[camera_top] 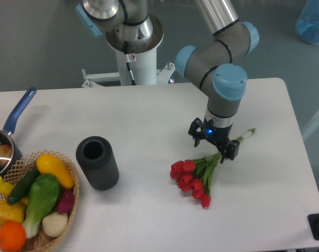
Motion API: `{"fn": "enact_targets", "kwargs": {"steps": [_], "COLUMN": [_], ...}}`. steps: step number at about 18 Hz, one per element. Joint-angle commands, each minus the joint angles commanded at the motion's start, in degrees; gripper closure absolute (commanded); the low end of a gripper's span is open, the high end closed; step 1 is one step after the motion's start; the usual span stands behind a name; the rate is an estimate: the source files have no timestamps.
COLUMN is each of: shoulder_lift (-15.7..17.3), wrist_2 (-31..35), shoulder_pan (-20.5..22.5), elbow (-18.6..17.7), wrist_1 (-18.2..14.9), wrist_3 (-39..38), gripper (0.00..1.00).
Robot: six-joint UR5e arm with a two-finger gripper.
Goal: Pick up the flowers from the table
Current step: 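Lower the open gripper onto the green stems of the red tulips, then close the gripper around the tulip stems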
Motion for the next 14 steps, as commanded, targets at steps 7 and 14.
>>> {"fn": "enact_targets", "kwargs": {"steps": [7,14], "shoulder_lift": [-3.24,-7.11], "wrist_2": [-0.09,-0.18], "shoulder_pan": [-0.44,-2.63], "elbow": [2.01,3.78], "wrist_1": [0.87,2.29], "wrist_3": [-0.09,0.09], "gripper": [0.00,0.00]}}
